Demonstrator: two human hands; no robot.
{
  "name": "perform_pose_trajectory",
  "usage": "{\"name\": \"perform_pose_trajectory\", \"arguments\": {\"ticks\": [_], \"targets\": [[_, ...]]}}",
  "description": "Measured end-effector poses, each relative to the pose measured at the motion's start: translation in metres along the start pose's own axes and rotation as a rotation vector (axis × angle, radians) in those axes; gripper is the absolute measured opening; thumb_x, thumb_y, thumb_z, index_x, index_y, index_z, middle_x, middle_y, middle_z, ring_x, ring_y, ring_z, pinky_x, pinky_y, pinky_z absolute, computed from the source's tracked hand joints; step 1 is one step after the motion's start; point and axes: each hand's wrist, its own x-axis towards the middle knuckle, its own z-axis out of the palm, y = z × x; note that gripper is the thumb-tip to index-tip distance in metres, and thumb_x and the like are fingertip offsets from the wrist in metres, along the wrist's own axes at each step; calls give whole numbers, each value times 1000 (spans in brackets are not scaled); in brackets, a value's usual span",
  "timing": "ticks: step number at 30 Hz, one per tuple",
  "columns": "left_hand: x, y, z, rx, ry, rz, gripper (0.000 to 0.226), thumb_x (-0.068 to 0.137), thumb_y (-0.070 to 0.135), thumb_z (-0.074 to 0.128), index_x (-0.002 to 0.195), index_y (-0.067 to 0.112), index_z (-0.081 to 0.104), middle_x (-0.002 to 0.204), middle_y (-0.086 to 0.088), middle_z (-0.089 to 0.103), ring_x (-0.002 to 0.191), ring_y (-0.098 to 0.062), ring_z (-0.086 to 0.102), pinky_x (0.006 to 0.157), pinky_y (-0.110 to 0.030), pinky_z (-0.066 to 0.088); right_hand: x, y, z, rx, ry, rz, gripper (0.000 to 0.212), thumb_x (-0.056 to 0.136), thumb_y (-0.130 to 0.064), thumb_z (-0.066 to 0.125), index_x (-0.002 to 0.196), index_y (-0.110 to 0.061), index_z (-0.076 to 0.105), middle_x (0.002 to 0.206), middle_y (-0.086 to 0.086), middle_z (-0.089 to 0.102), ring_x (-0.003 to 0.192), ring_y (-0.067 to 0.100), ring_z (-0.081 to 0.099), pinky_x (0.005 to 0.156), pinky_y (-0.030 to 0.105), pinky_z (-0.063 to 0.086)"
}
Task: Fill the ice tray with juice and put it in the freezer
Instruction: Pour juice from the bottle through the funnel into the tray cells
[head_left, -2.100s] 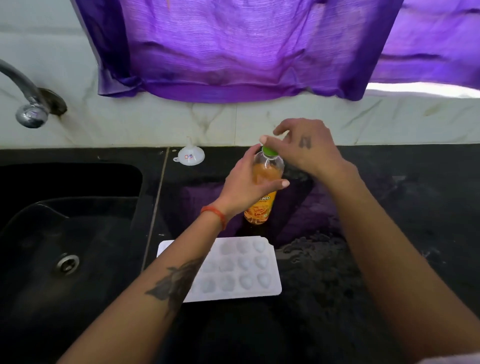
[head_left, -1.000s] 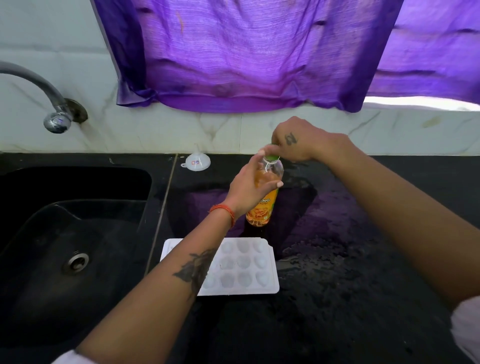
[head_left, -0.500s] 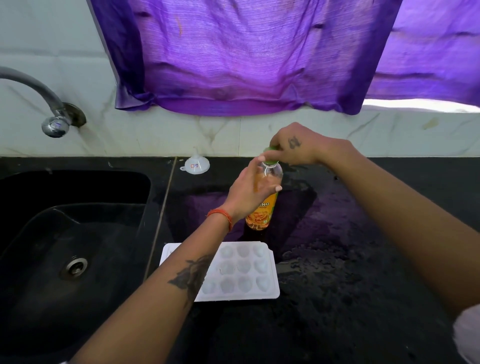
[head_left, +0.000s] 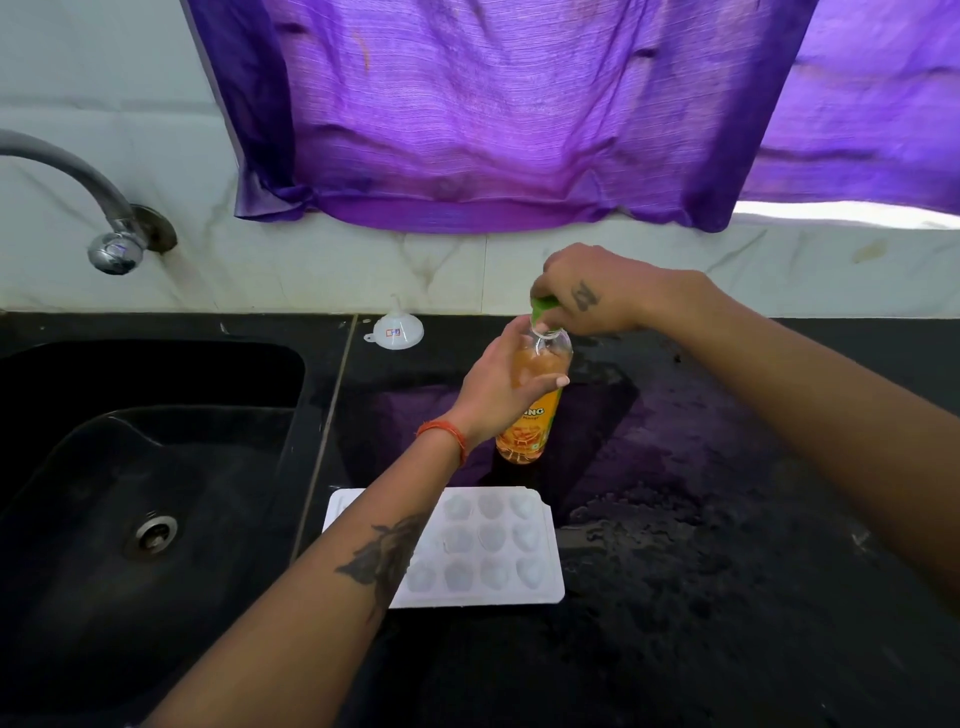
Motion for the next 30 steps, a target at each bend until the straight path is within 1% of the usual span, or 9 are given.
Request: {"name": "perform_pose_trajectory", "arguments": {"ticks": [4, 7, 10, 14, 17, 20, 24, 27, 30], "targets": [[1, 1, -1, 13, -8, -10, 72, 80, 35, 69, 139, 27, 29, 133, -5, 50, 117, -22, 52, 97, -42, 47, -5, 13, -9, 199, -61, -27, 47, 86, -34, 62, 129, -15, 54, 116, 6, 64, 96, 16, 58, 81, 23, 39], [1, 1, 1, 15, 0, 20, 67, 81, 33, 69, 136, 27, 32, 127, 0, 52, 115, -21, 53, 90, -35, 47, 0, 11, -6, 115, -99, 76, 51, 88, -50, 52, 116, -9, 62, 92, 8, 71, 81, 20, 64, 73, 26, 43], [0, 0, -1, 12, -3, 0, 67, 80, 33, 70, 135, 28, 32, 127, -1, 51, 114, -23, 54, 90, -35, 48, 2, 5, -7, -4, -39, -36, 34, 91, -33, 54, 107, -7, 67, 97, 12, 69, 82, 25, 61, 72, 29, 46], [1, 0, -4, 9, -13, -37, 78, 78, 36, 71, 142, 29, 26, 133, -4, 50, 117, -21, 52, 97, -39, 47, -4, 6, -17, 139, -66, -148, 27, 82, -10, 64, 108, -15, 70, 106, 5, 68, 87, 17, 60, 74, 26, 48], [1, 1, -5, 9, -31, -59, 78, 78, 37, 71, 142, 27, 27, 135, -5, 49, 120, -23, 51, 99, -43, 46, -3, 6, -17, 170, -107, -86, 42, 79, -28, 71, 120, -25, 61, 114, 0, 64, 93, 14, 59, 77, 23, 46], [1, 2, -5, 3, -35, -57, 75, 79, 36, 70, 140, 27, 28, 135, -5, 50, 119, -24, 52, 98, -44, 47, -1, 6, -13, 52, -115, 23, 59, 80, -52, 62, 127, -18, 55, 116, 5, 65, 99, 22, 61, 85, 31, 46], [0, 3, -5, -16, -36, -62, 75, 79, 34, 71, 140, 28, 29, 134, -6, 51, 119, -24, 52, 98, -46, 47, -2, 5, -17, 77, -77, -41, 37, 81, -24, 69, 117, -20, 63, 115, 6, 66, 84, 13, 55, 74, 25, 42], [0, 3, -5, -34, -35, -64, 75, 78, 33, 72, 140, 27, 29, 134, -6, 51, 119, -24, 53, 99, -47, 46, -3, 6, -19, 121, -108, 10, 58, 76, -35, 73, 130, -26, 51, 125, 5, 60, 94, 18, 58, 82, 28, 43], [0, 3, -5, -59, -32, -76, 73, 77, 33, 73, 138, 30, 31, 133, -3, 51, 118, -22, 53, 98, -46, 47, -2, 6, -14, 98, -73, 22, 41, 82, -40, 65, 116, -16, 62, 106, 7, 68, 86, 20, 61, 74, 25, 44]]}}
